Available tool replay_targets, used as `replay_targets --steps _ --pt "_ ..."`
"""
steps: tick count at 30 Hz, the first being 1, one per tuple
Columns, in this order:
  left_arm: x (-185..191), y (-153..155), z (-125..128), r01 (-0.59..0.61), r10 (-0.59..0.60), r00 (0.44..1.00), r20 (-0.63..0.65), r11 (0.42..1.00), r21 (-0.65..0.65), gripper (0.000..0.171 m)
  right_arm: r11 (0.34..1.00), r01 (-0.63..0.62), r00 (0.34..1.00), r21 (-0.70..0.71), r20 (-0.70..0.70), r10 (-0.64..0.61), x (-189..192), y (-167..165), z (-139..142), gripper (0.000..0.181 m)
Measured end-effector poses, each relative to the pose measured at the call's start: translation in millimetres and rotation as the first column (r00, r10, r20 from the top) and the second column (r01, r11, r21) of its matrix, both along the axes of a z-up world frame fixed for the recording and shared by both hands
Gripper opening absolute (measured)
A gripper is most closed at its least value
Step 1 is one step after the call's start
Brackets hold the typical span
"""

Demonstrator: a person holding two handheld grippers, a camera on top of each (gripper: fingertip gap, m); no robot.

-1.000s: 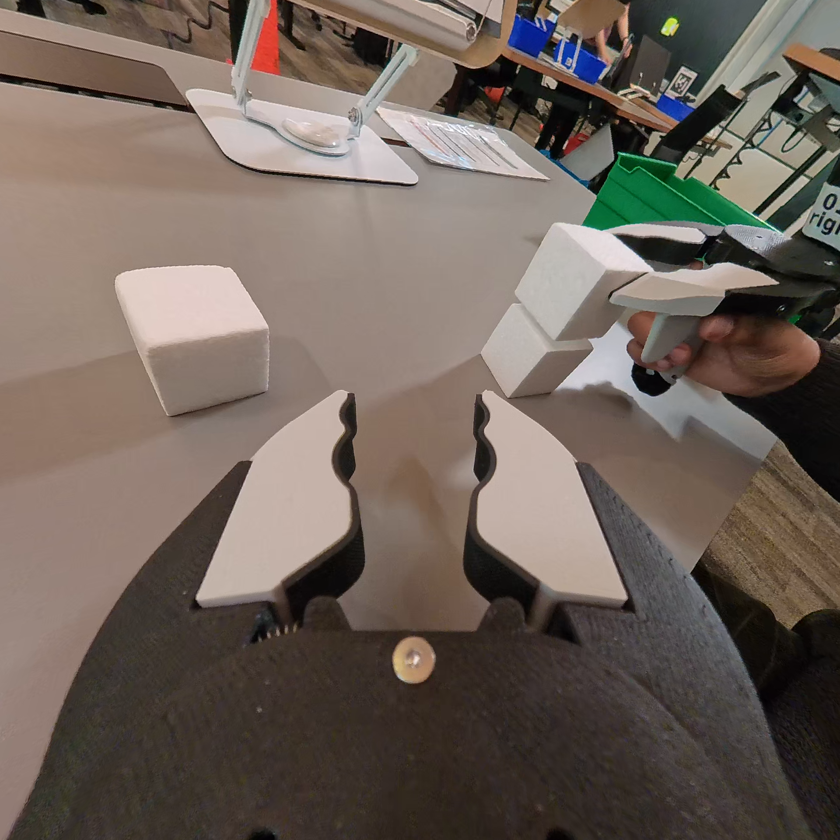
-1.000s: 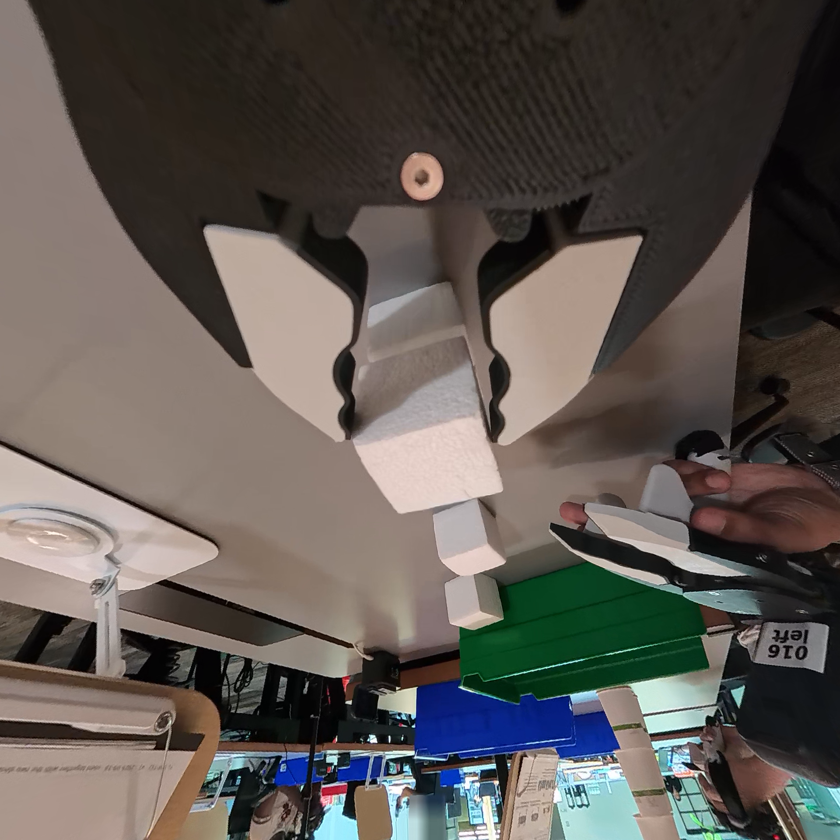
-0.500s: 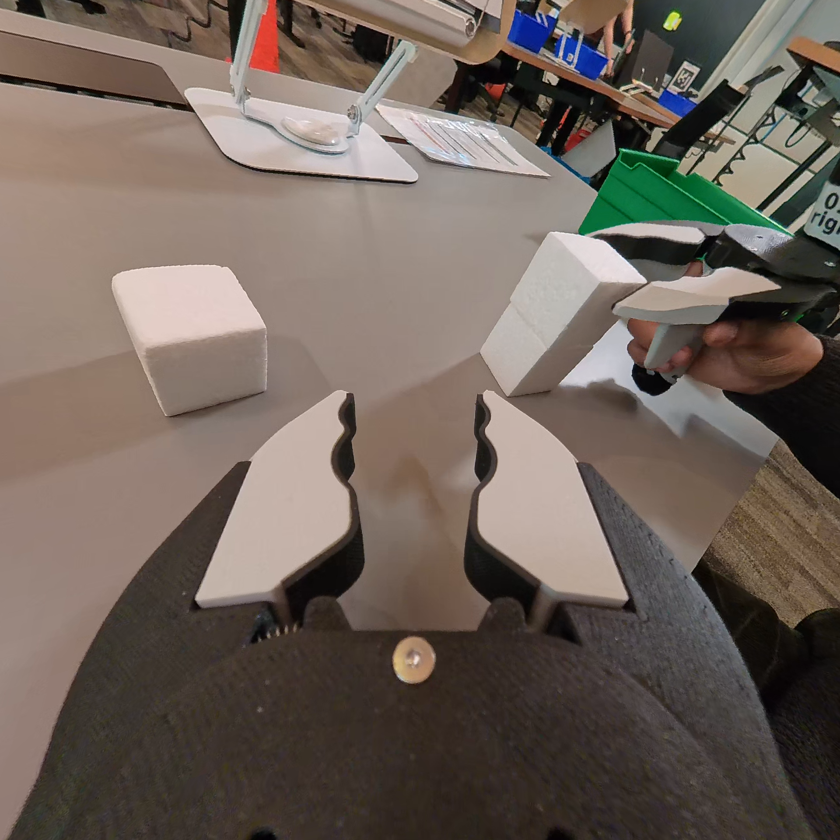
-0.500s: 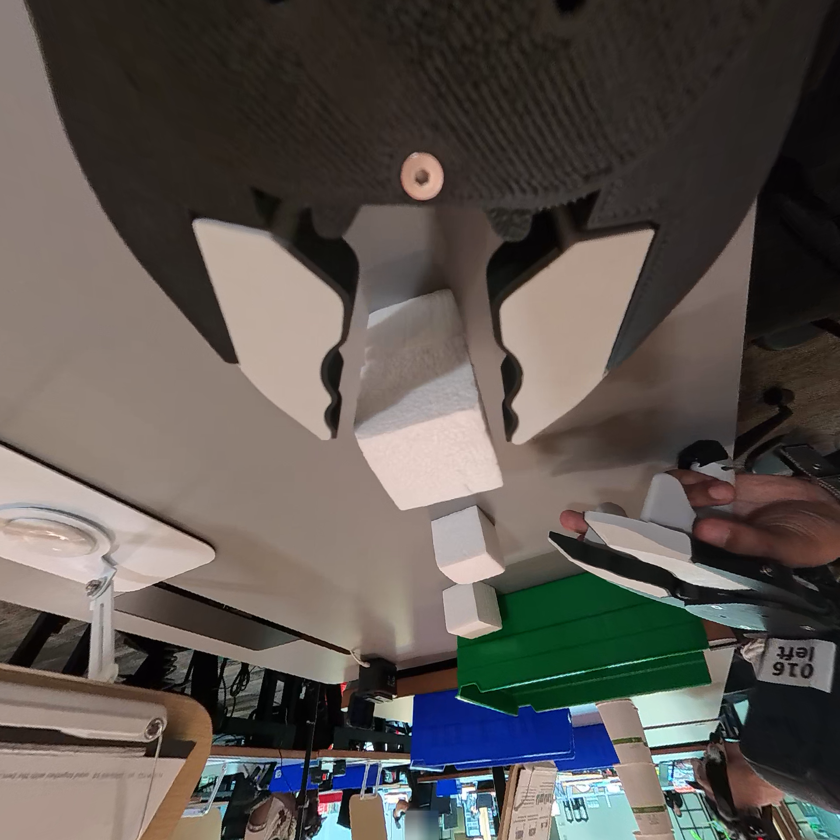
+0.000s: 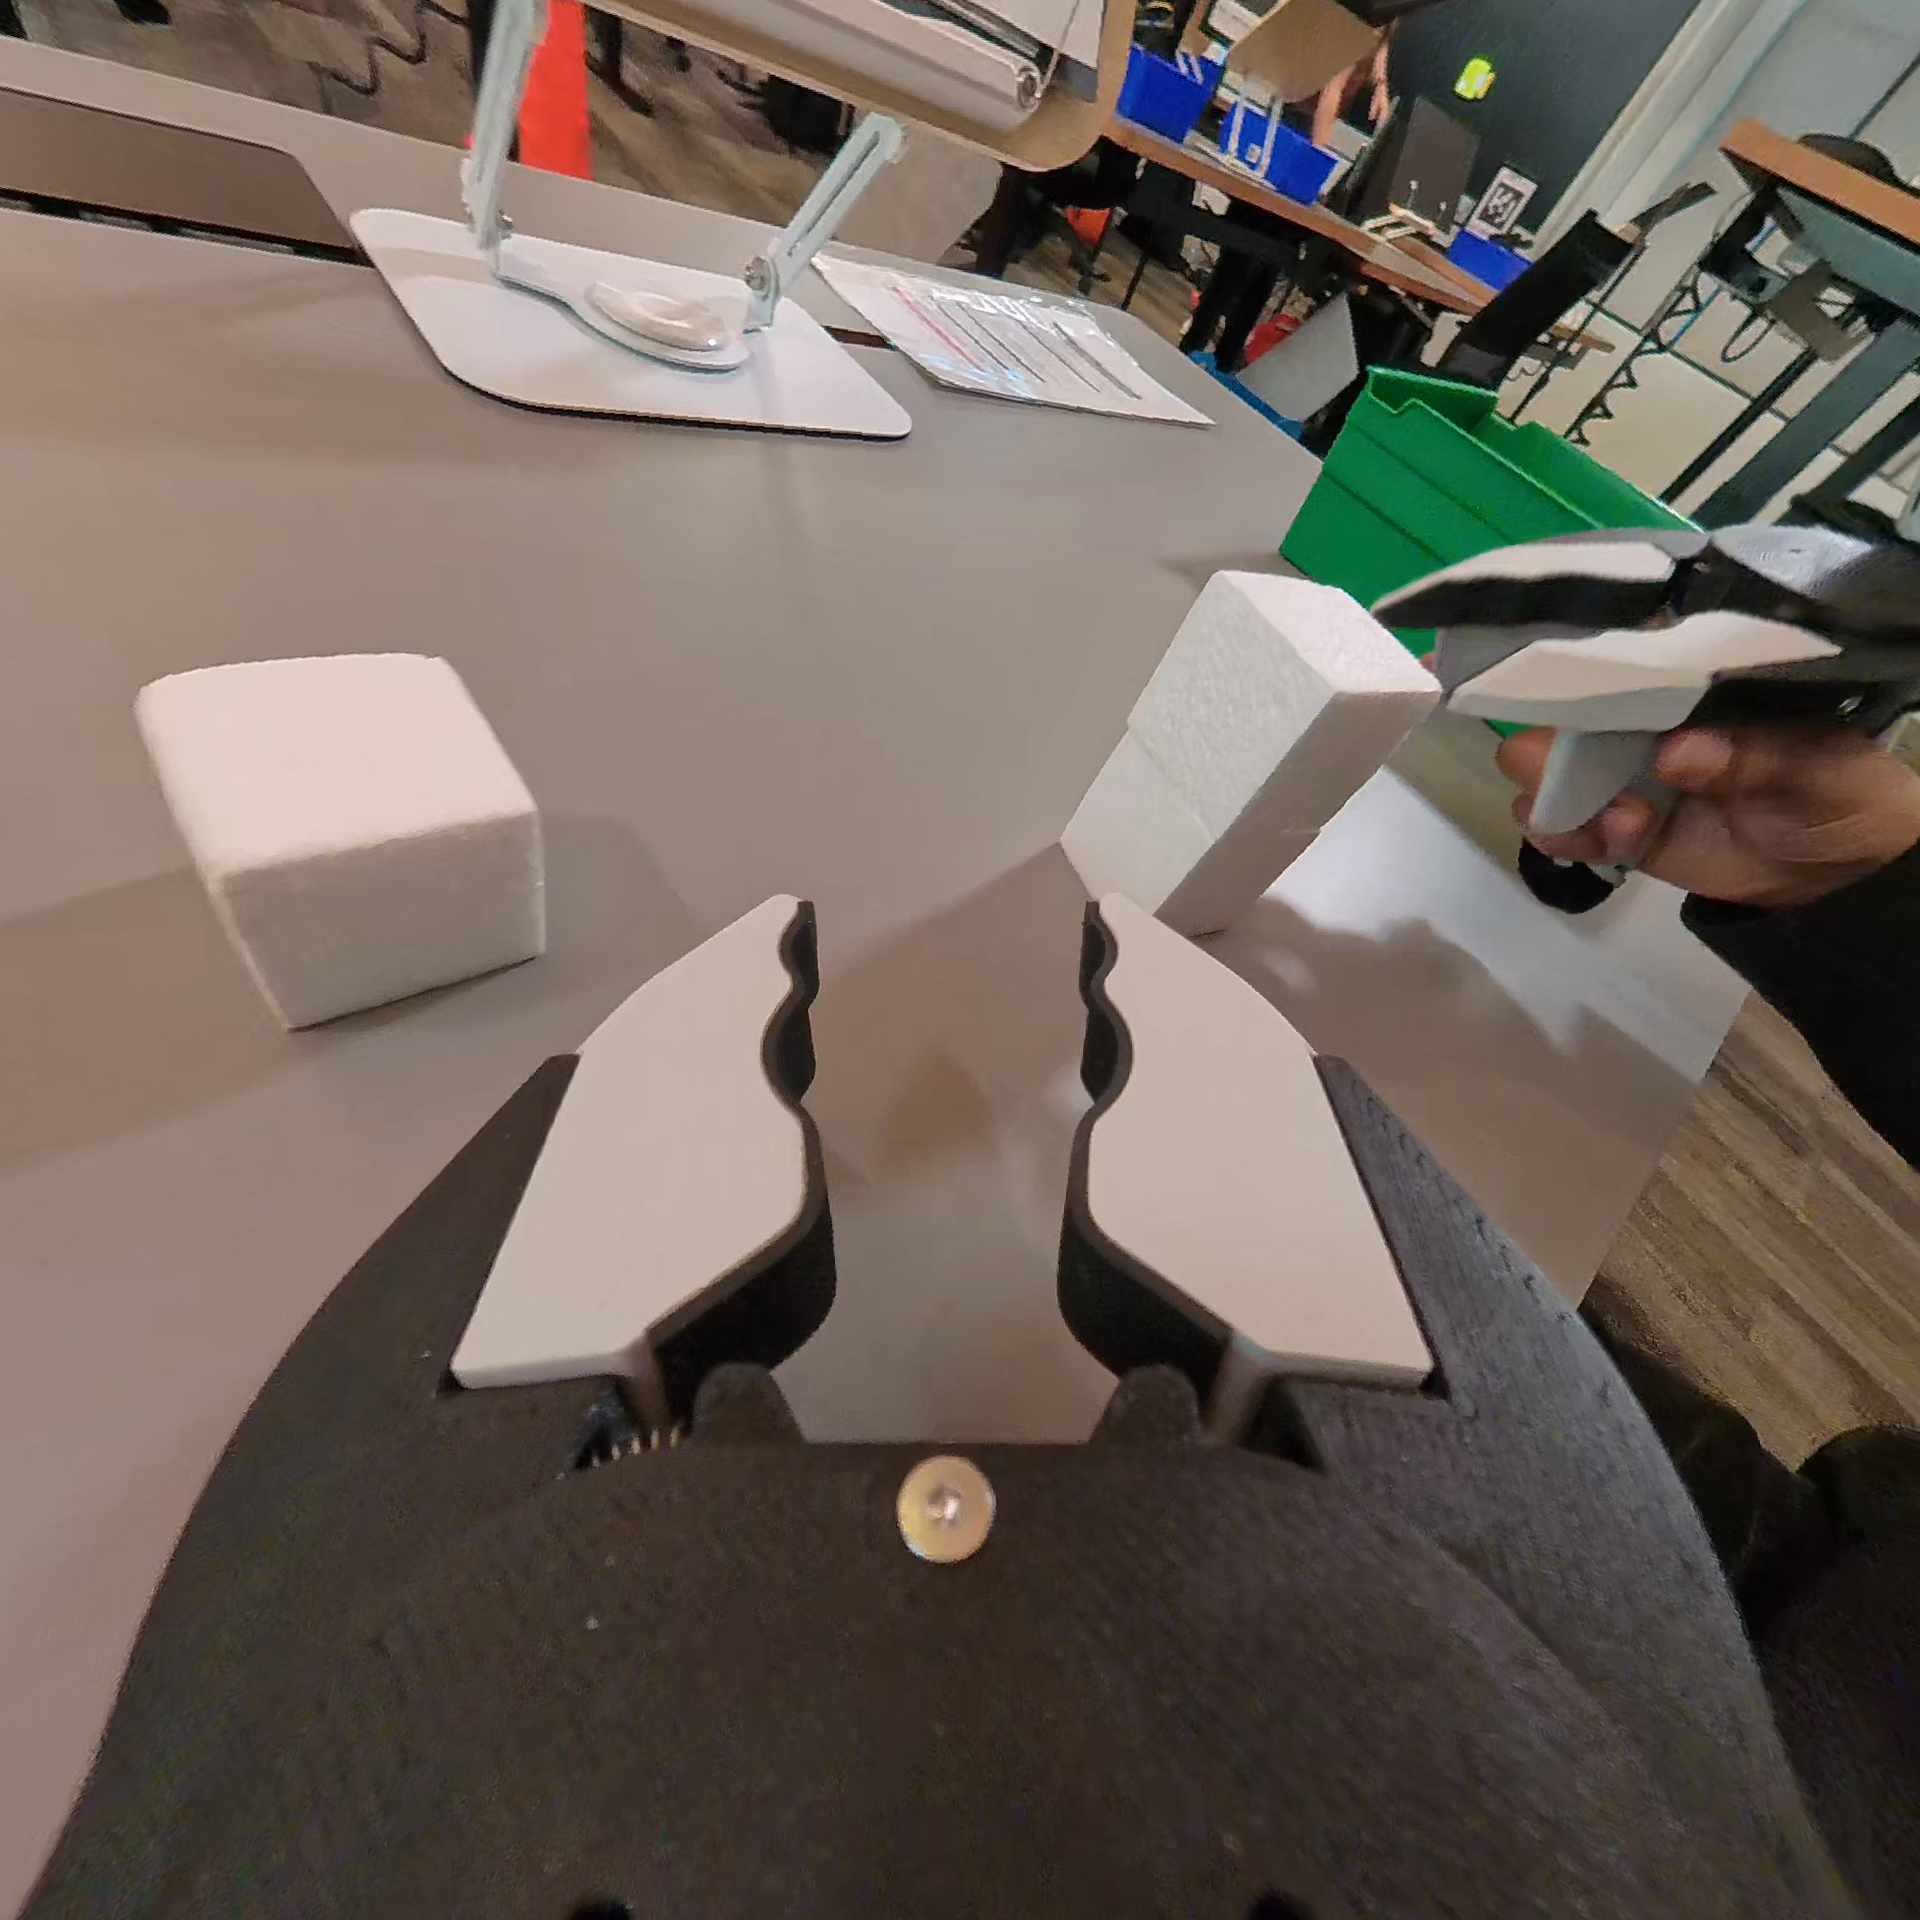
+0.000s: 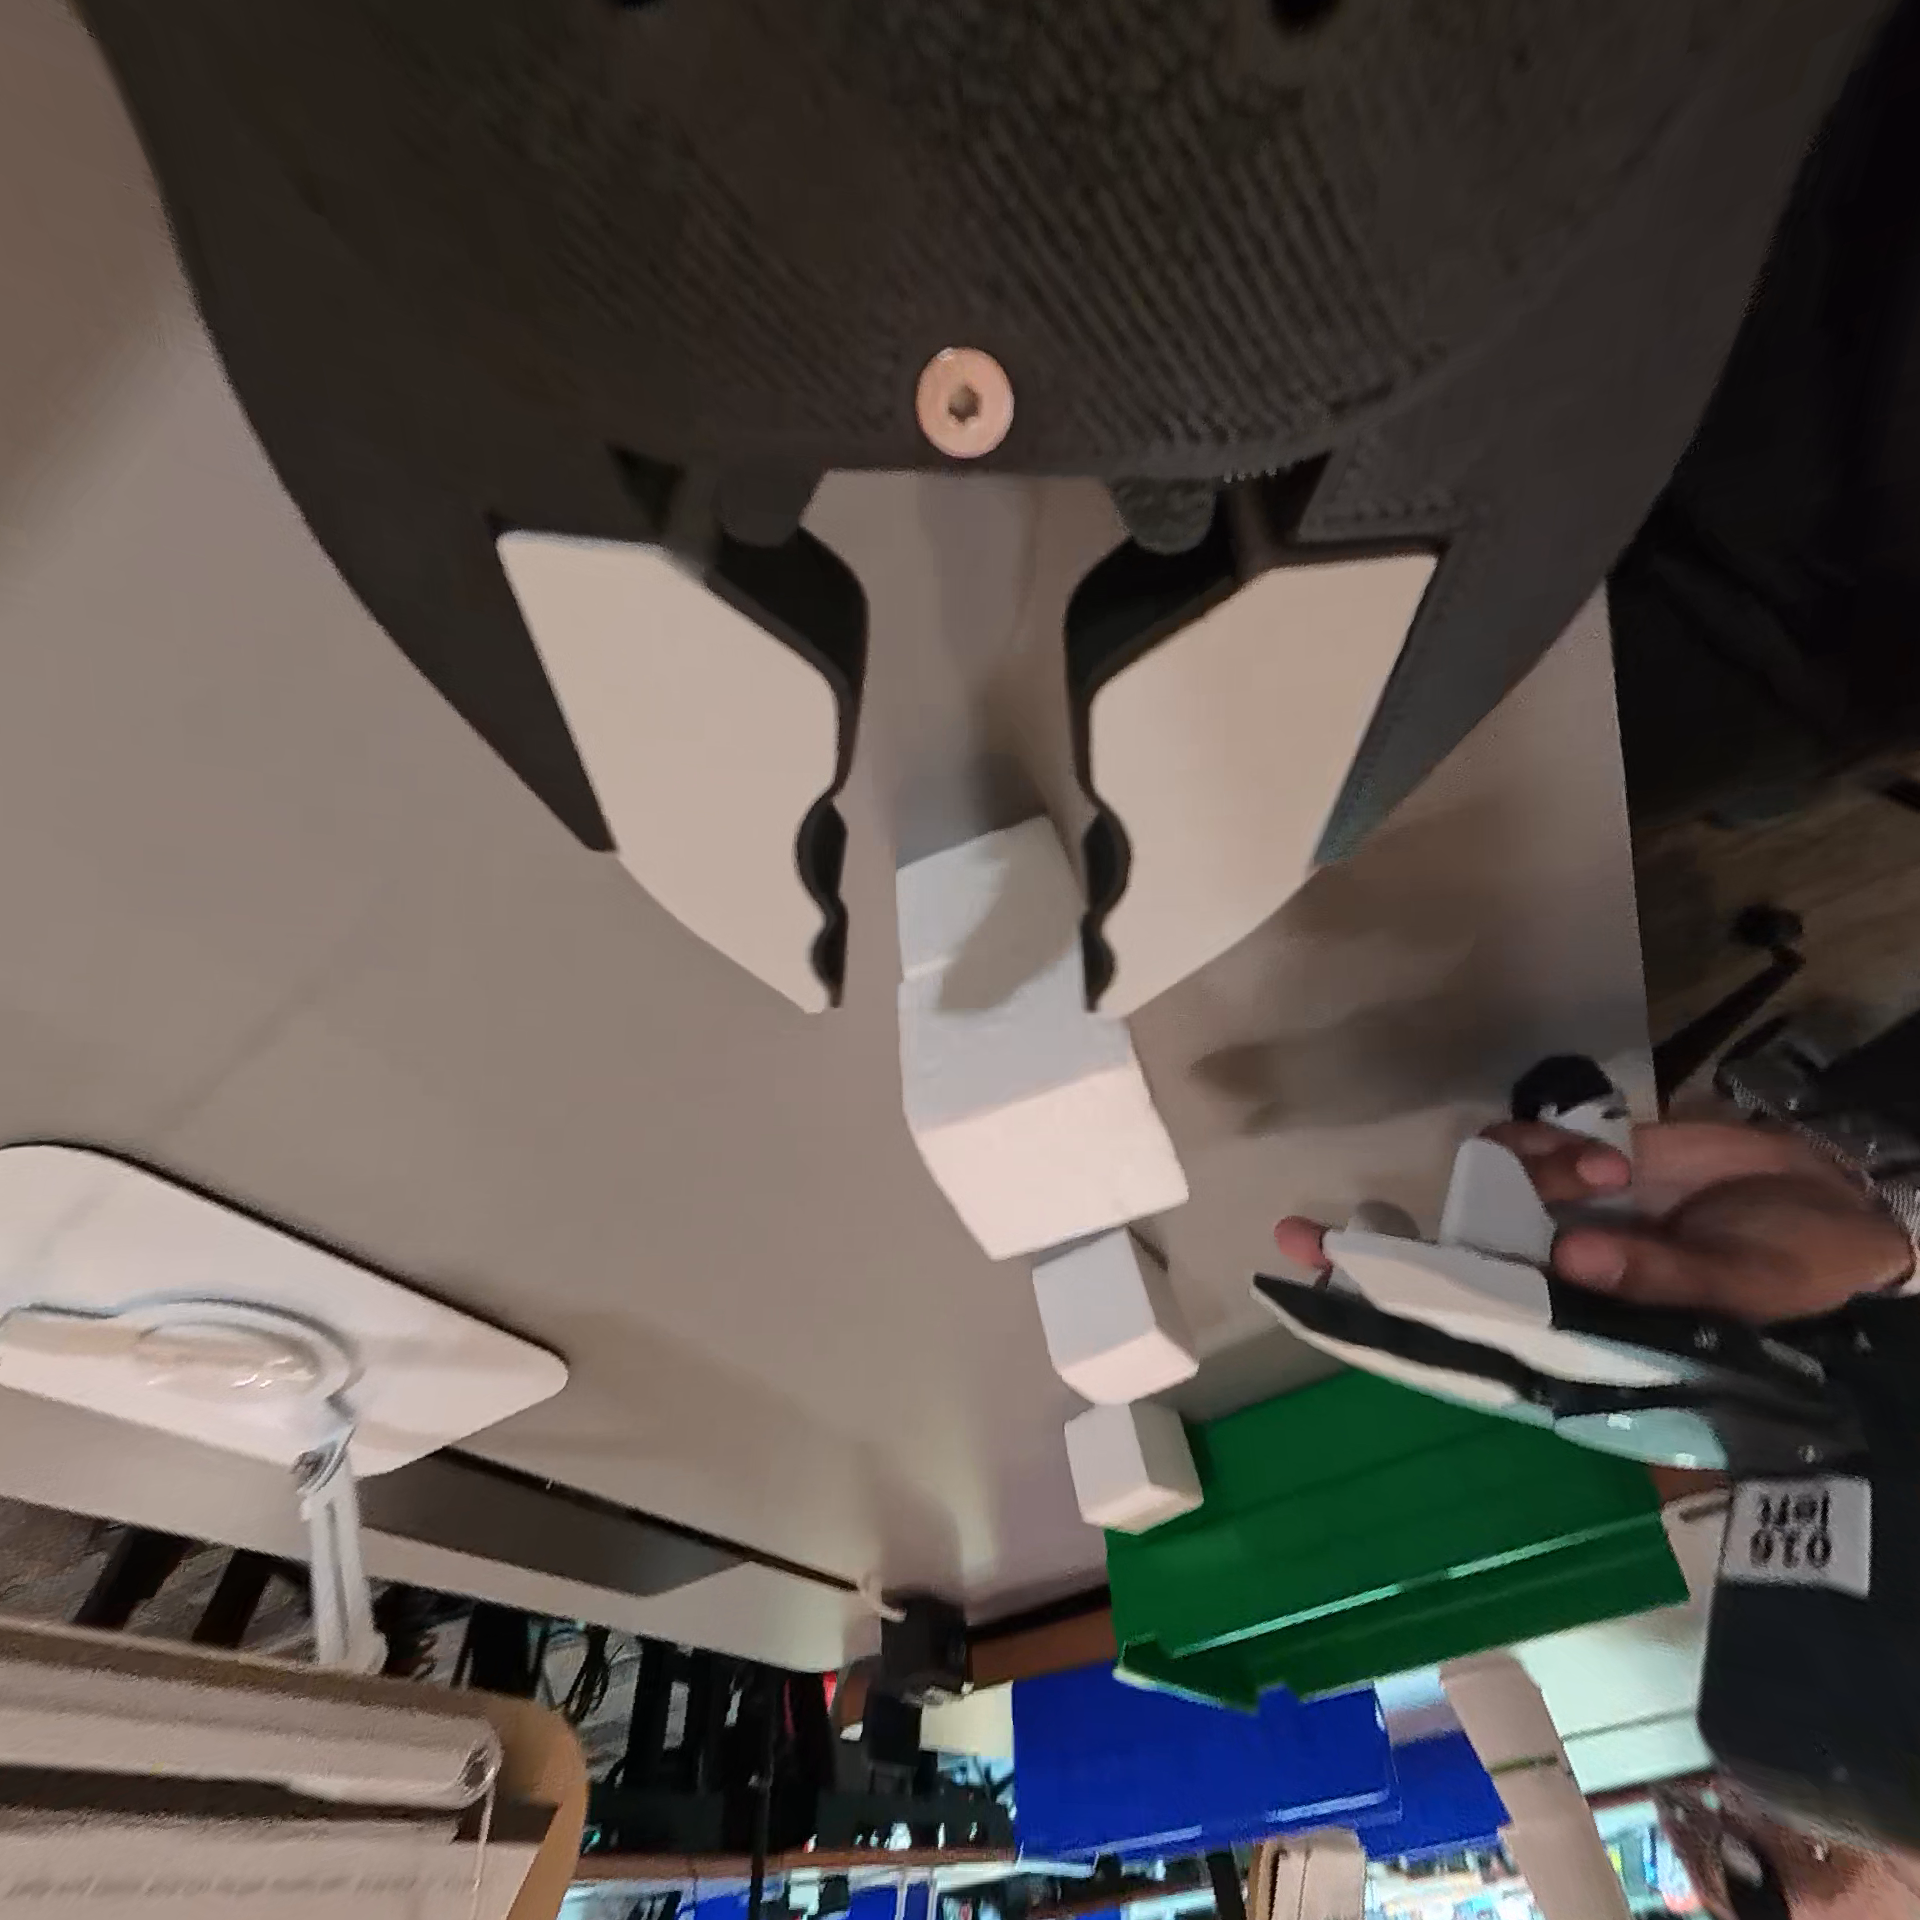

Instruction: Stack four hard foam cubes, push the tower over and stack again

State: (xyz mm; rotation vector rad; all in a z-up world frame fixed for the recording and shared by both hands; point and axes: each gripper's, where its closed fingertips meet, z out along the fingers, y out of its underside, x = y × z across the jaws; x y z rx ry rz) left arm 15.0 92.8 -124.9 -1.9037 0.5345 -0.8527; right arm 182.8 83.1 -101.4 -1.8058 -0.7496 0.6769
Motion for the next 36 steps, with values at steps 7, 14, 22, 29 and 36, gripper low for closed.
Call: replay_targets --steps 7,14,22,29,36 --pt "34.7 2.4 -1.4 0.084 -0.084 0.996 -0.002 0.996 -0.004 0.047 0.982 -0.185 0.982 -0.043 0.042 0.186 -20.1 -39.6 -19.1 0.0" --pt "42.4 -0.4 -4.1 0.111 -0.111 0.993 -0.027 0.994 0.0 0.046 0.978 -0.206 0.95 -0.018 0.236 0.205 -32.4 -41.5 -45.5 0.0" --pt "19.0 1.0 -2.8 0.05 -0.05 0.999 -0.003 0.999 -0.012 0.045 0.97 -0.241 0.938 -0.018 0.252 0.237 -38.0 -31.0 -51.3 0.0" --pt "4.4 0.8 -2.0 0.012 -0.012 1.0 0.003 1.0 -0.012 0.045 0.965 -0.261 0.919 -0.034 0.296 0.259 -45.7 -27.3 -56.8 0.0" --pt "6.3 -0.3 -2.9 0.021 -0.021 1.0 0.007 1.0 -0.02 0.044 0.974 -0.226 0.929 -0.032 0.292 0.225 -38.5 -21.6 -55.7 0.0"
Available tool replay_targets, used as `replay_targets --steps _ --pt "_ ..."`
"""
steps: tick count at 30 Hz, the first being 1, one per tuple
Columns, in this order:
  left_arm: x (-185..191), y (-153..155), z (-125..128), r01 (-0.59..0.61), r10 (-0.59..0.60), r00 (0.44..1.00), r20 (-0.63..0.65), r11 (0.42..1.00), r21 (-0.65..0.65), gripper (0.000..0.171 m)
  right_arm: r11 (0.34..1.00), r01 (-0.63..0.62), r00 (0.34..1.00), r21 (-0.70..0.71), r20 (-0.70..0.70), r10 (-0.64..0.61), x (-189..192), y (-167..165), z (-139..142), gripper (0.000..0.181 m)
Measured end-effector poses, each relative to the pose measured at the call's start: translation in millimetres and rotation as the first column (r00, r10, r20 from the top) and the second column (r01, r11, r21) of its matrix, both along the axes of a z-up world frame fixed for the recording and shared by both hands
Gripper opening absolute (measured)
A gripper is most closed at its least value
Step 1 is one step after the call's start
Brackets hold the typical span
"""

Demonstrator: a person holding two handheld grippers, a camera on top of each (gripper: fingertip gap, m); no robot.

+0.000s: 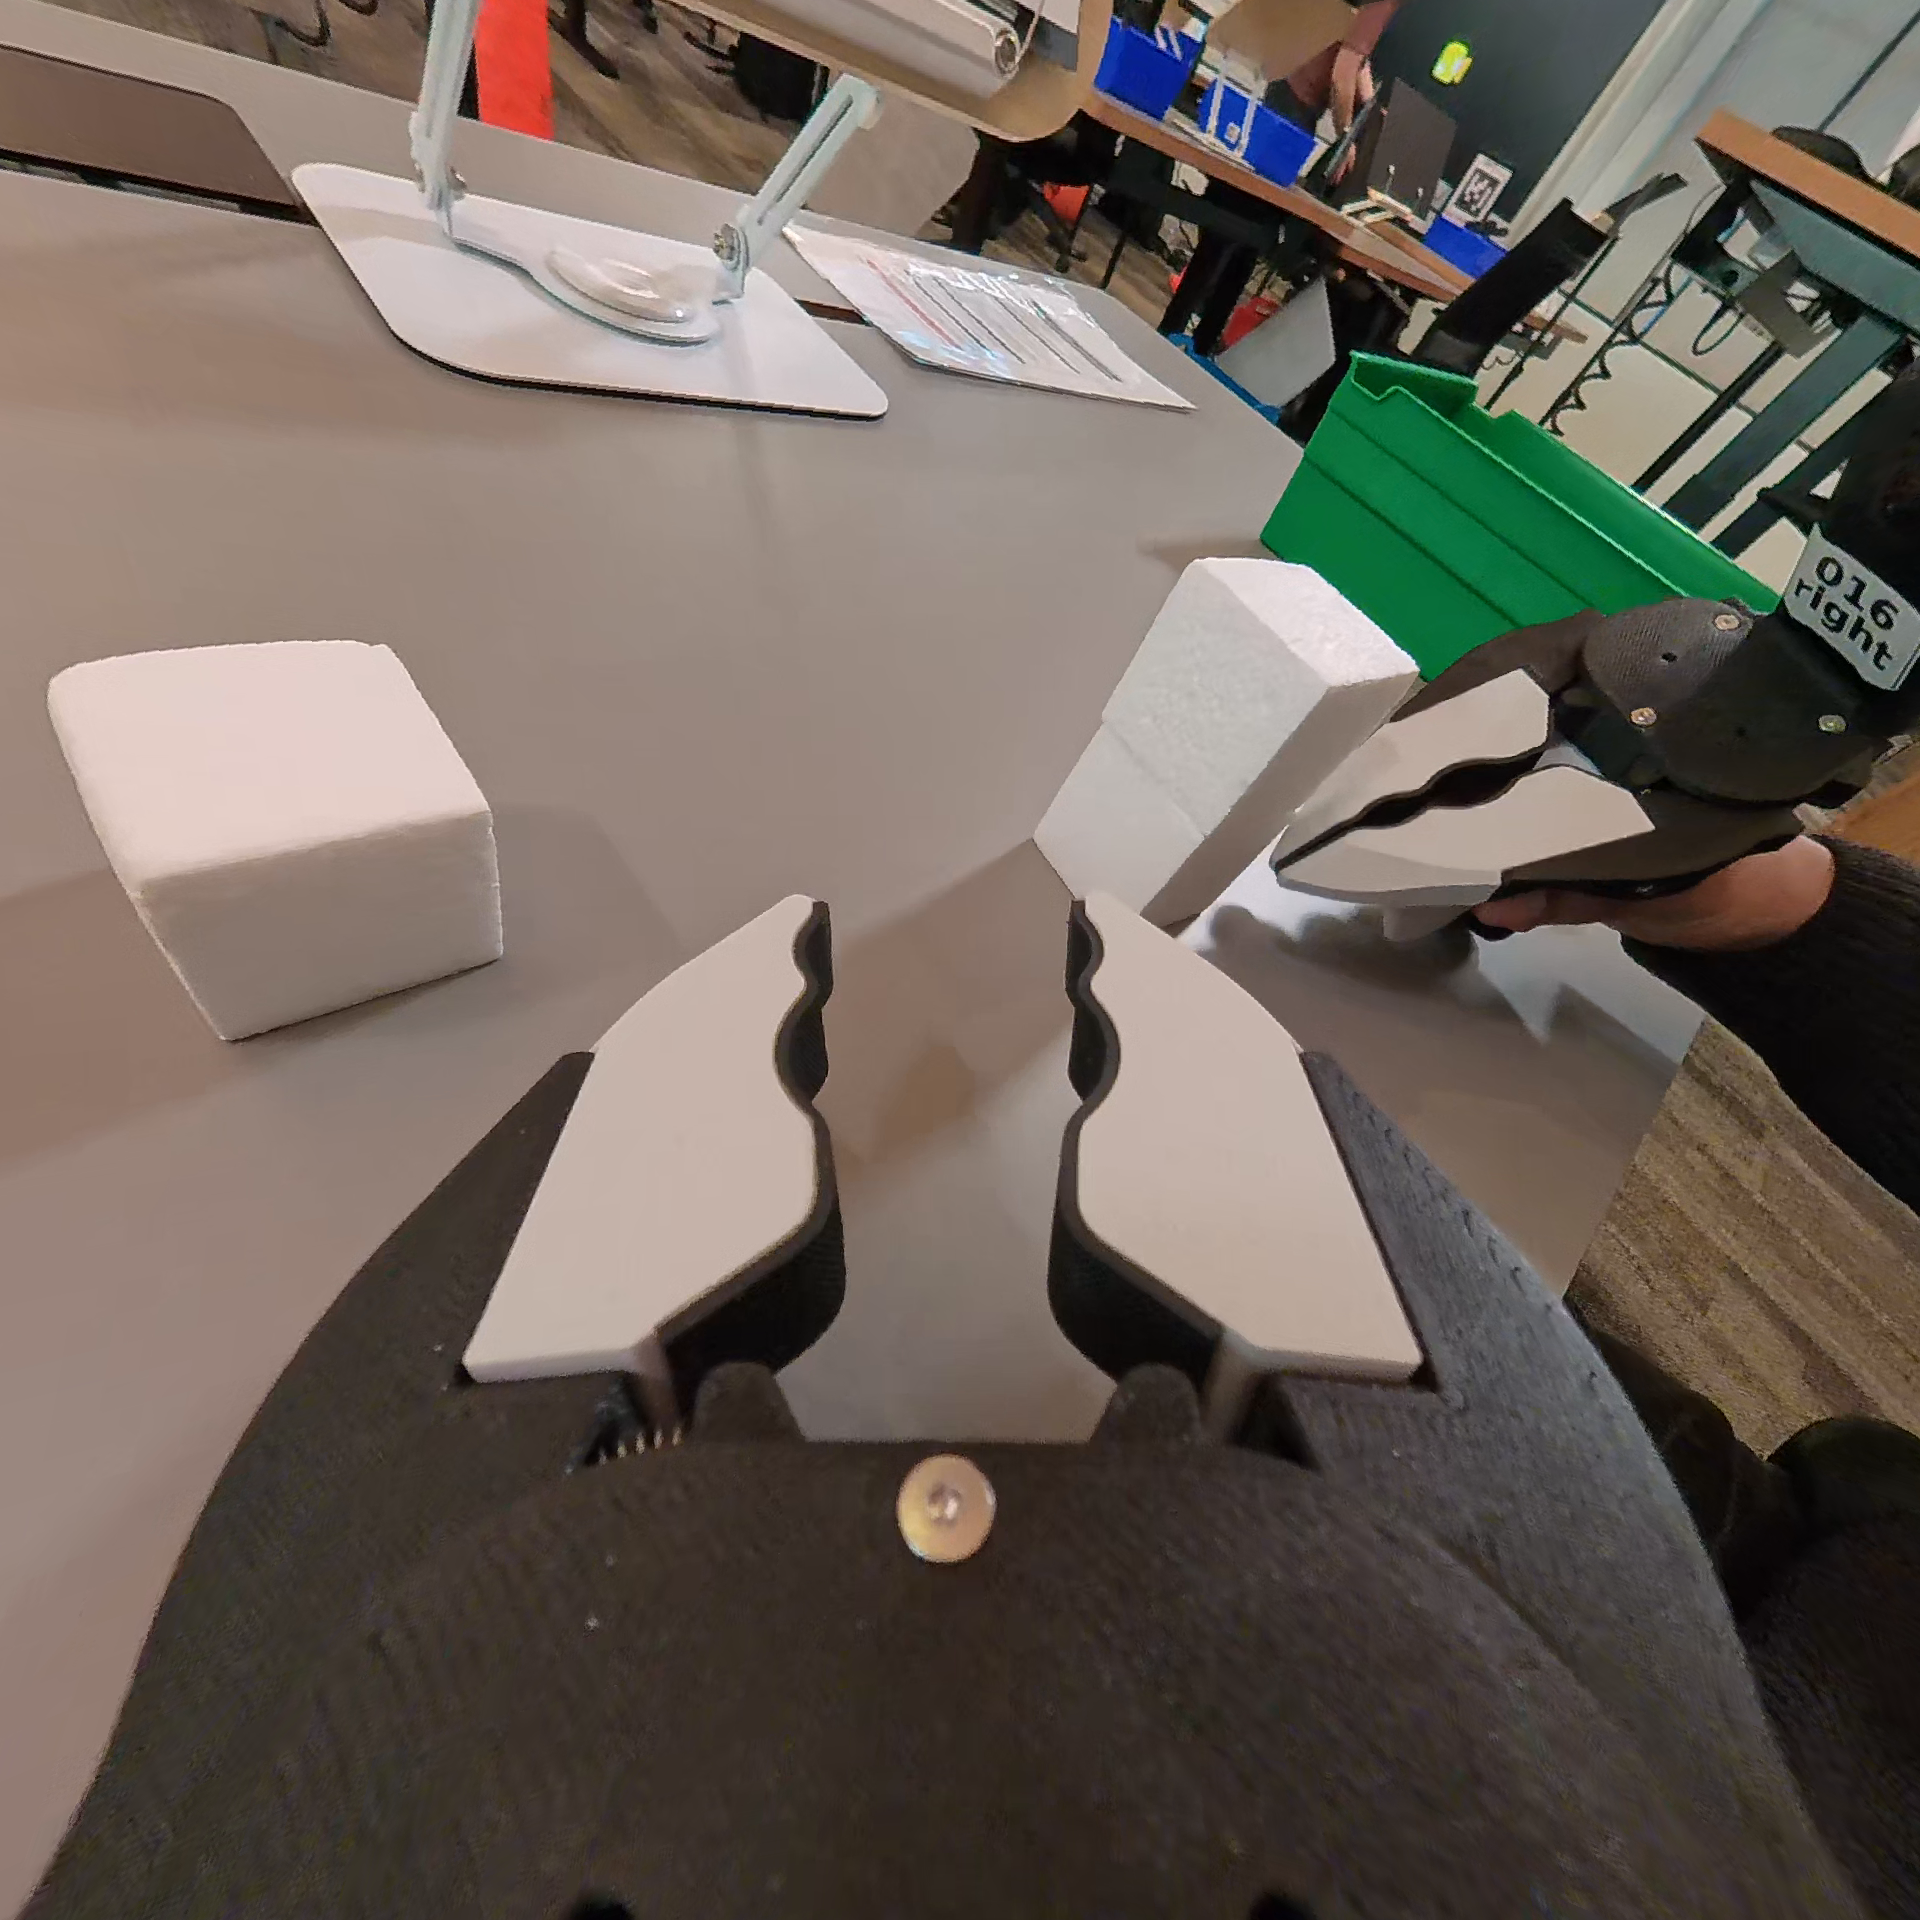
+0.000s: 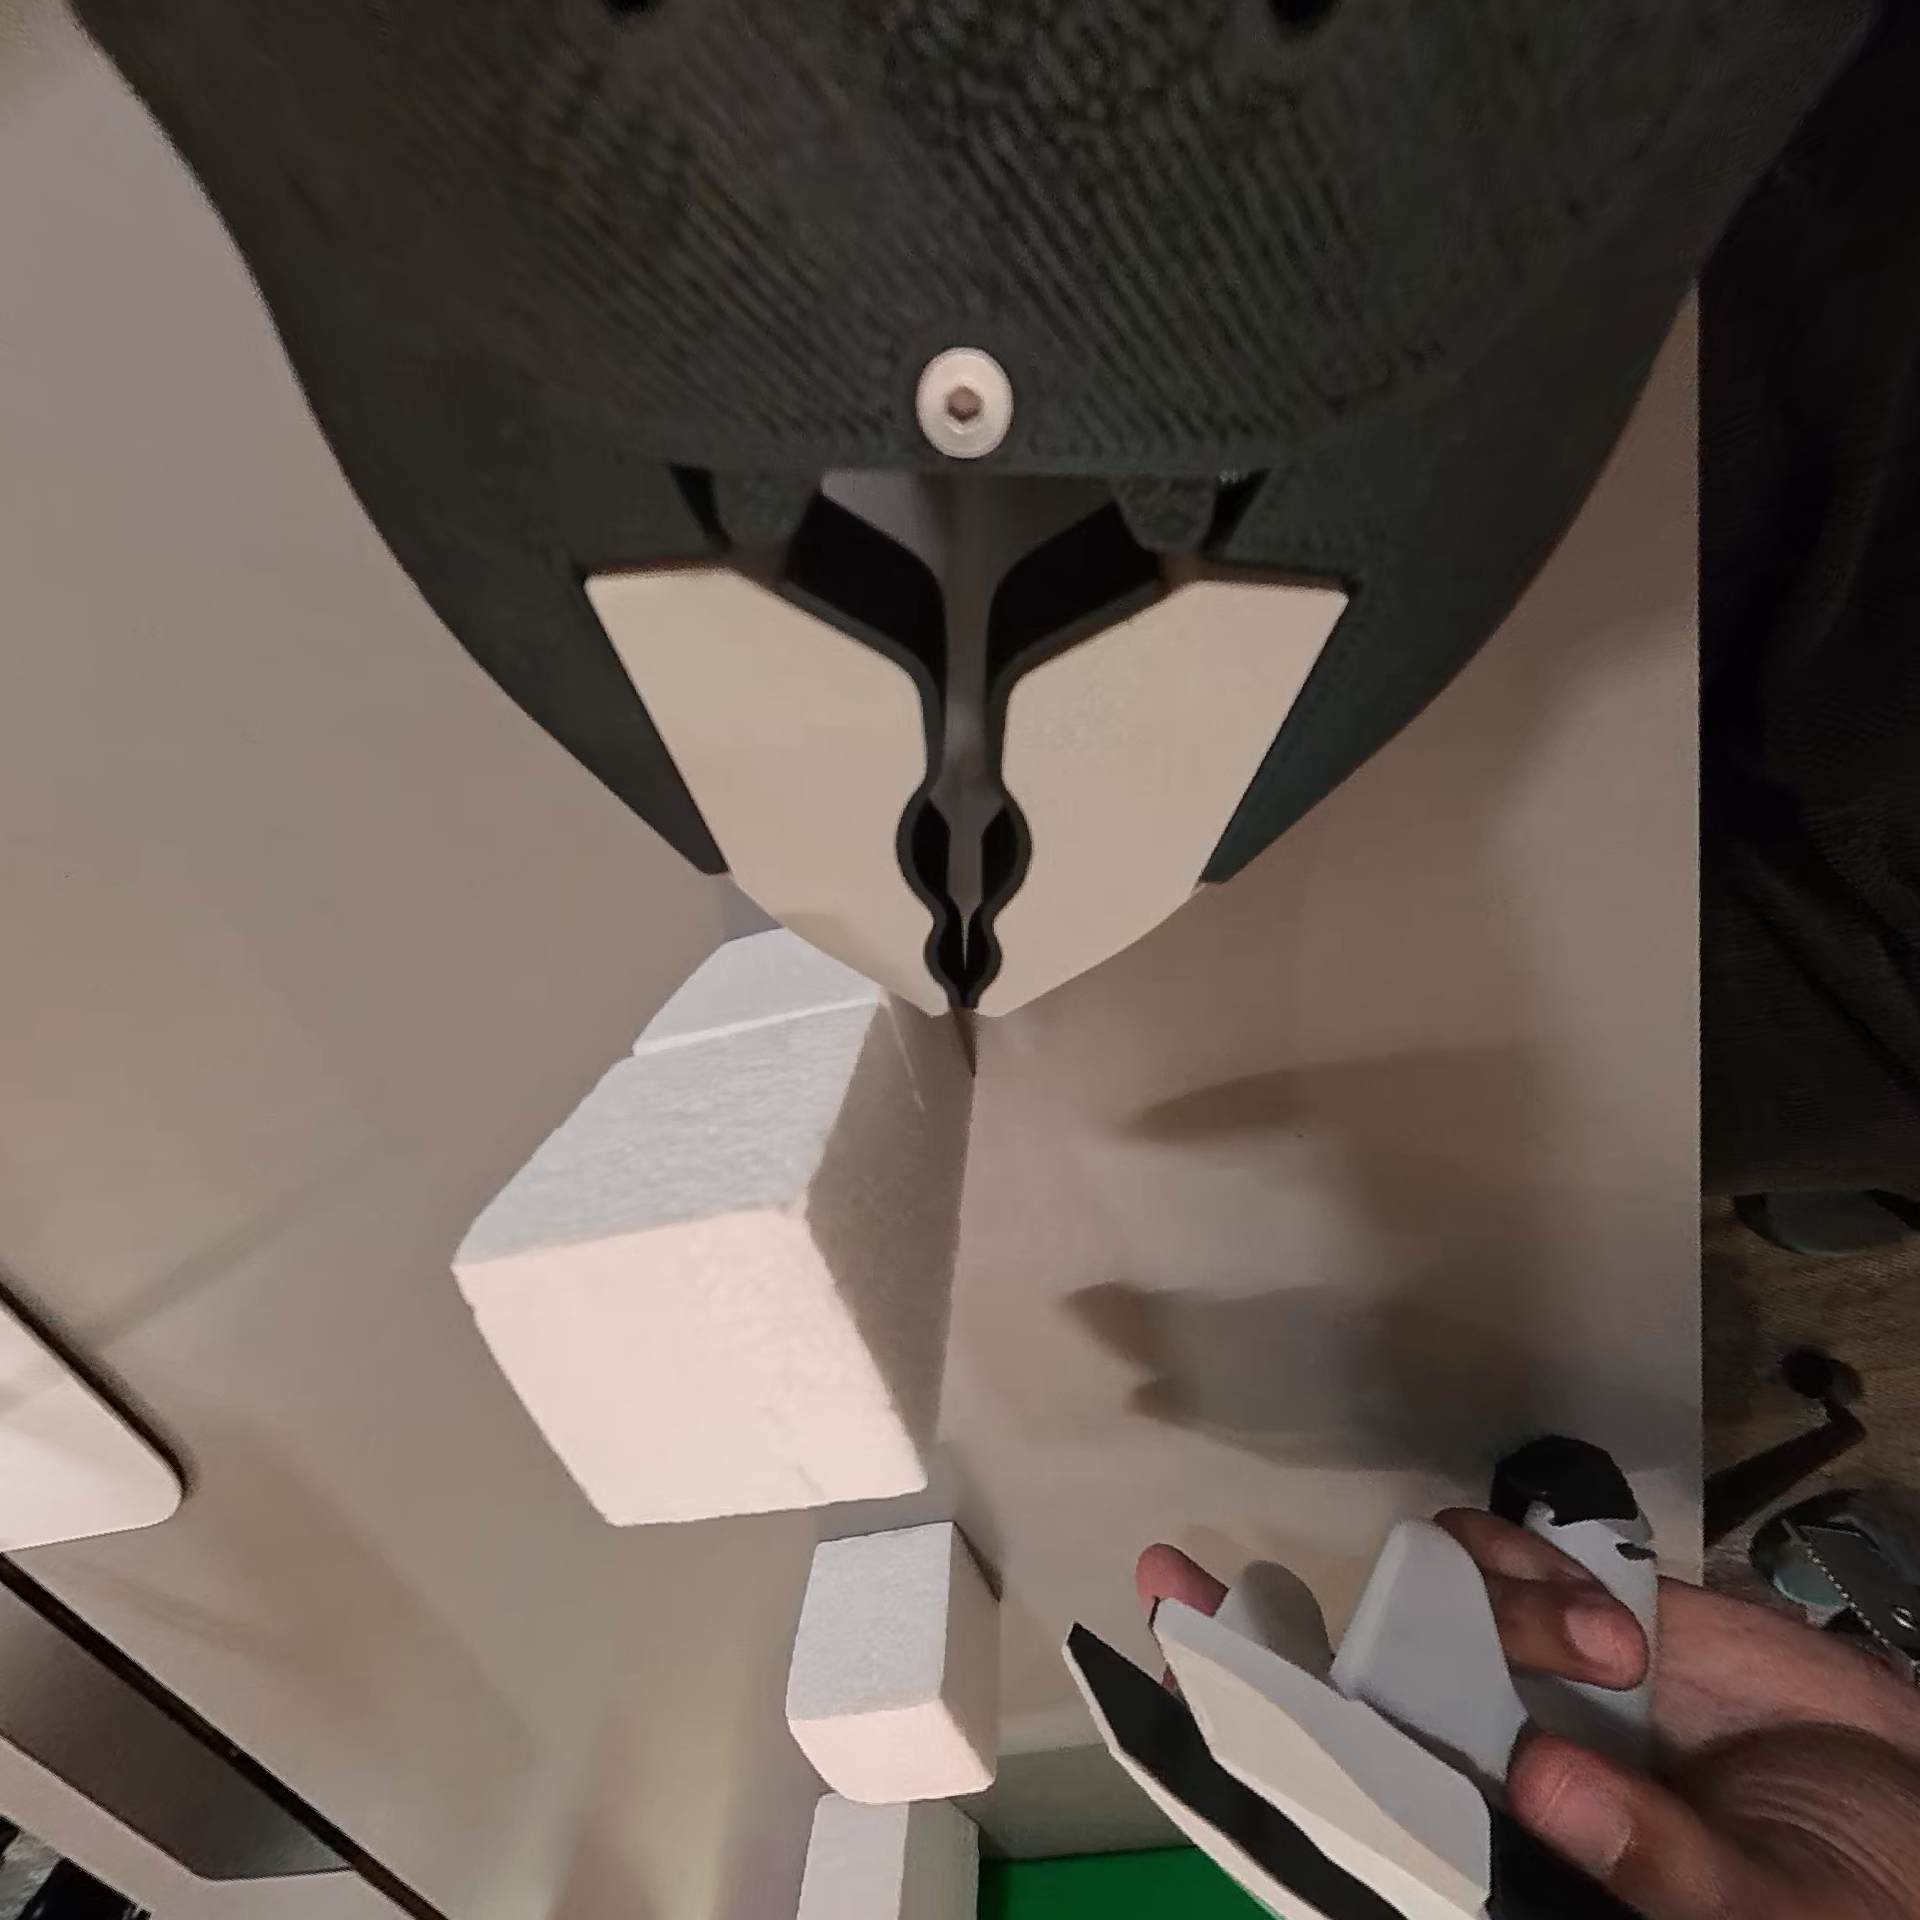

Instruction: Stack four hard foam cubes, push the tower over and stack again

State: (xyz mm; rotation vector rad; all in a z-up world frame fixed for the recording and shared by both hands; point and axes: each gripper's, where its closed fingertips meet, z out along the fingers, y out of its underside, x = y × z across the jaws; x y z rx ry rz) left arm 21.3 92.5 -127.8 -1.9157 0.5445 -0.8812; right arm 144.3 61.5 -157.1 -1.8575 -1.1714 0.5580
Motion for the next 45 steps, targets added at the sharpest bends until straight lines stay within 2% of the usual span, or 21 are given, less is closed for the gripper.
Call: replay_targets --steps 4,8,10,12,14,17,19,21,24,27,29,32,36,39,42,43,45 --pt "-0.2 0.4 0.0 -0.001 0.001 1.0 0.0 1.0 0.0 0.044 1.0 0.024 1.0 0.011 -0.005 -0.024 2.9 3.8 1.3 0.0" --pt "-0.7 0.7 -0.3 -0.001 0.001 1.0 0.002 1.0 -0.003 0.044 1.0 -0.022 1.0 -0.003 -0.002 0.022 0.7 -2.4 0.3 0.0" --pt "-0.8 0.7 -0.1 -0.002 0.002 1.0 0.0 1.0 -0.001 0.044 0.997 -0.073 0.997 -0.01 -0.001 0.073 -1.4 -10.1 1.2 0.0" --pt "-0.5 0.6 -0.4 0.0 0.0 1.0 0.002 1.0 -0.004 0.044 0.981 -0.171 0.985 -0.086 -0.011 0.171 -7.5 -29.2 -2.0 0.0" --pt "0.6 -0.5 -1.7 0.009 -0.009 1.0 0.001 1.0 -0.012 0.044 0.94 -0.288 0.957 -0.182 -0.048 0.284 -19.7 -54.5 -4.7 0.0" --pt "0.6 -0.9 -1.2 0.008 -0.008 1.0 -0.002 1.0 -0.007 0.043 0.893 -0.396 0.917 -0.215 -0.049 0.395 -42.1 -81.9 -4.0 0.001" --pt "-2.3 -0.4 -0.3 -0.004 0.004 1.0 -0.008 1.0 0.003 0.043 0.876 -0.44 0.897 -0.198 -0.054 0.438 -58.2 -95.8 7.7 0.01" --pt "-9.2 1.6 1.3 -0.029 0.029 0.999 -0.016 0.999 0.018 0.042 0.875 -0.461 0.888 -0.152 -0.091 0.452 -73.9 -102.1 34.2 0.02" --pt "-26.1 7.4 3.4 -0.097 0.097 0.995 -0.013 0.995 0.037 0.041 0.905 -0.425 0.896 -0.019 -0.149 0.418 -90.2 -83.5 91.6 0.037" --pt "-45.6 13.3 7.2 -0.187 0.188 0.982 0.0 0.981 0.043 0.048 0.935 -0.295 0.943 0.195 -0.095 0.318 -100.6 -22.8 140.7 0.038" --pt "-55.3 14.5 11.3 -0.223 0.225 0.974 -0.011 0.972 0.075 0.051 0.918 -0.273 0.96 0.288 0.024 0.278 -112.4 22.7 151.0 0.035" --pt "-64.5 13.0 11.8 -0.246 0.248 0.969 -0.016 0.965 0.085 0.053 0.928 -0.321 0.943 0.189 0.157 0.295 -143.7 75.9 133.2 0.045" --pt "-70.9 9.6 8.0 -0.25 0.25 0.968 0.001 0.967 0.046 0.053 0.93 -0.367 0.891 -0.018 0.281 0.357 -180.3 115.5 81.6 0.056" --pt "-76.8 6.8 5.5 -0.252 0.254 0.967 -0.028 0.966 0.063 0.052 0.921 -0.366 0.823 -0.133 0.416 0.387 -188.7 127.1 38.9 0.065" --pt "-84.4 8.3 2.0 -0.259 0.271 0.957 -0.103 0.959 0.116 0.052 0.909 -0.362 0.777 -0.208 0.471 0.417 -195.1 126.1 10.8 0.071" --pt "-85.6 8.9 2.6 -0.258 0.271 0.956 -0.109 0.958 0.123 0.052 0.908 -0.353 0.766 -0.225 0.488 0.419 -195.9 126.0 4.1 0.07" --pt "-87.6 10.9 4.3 -0.267 0.28 0.955 -0.099 0.955 0.127 0.052 0.918 -0.328 0.75 -0.225 0.528 0.397 -195.9 130.6 -4.5 0.055"
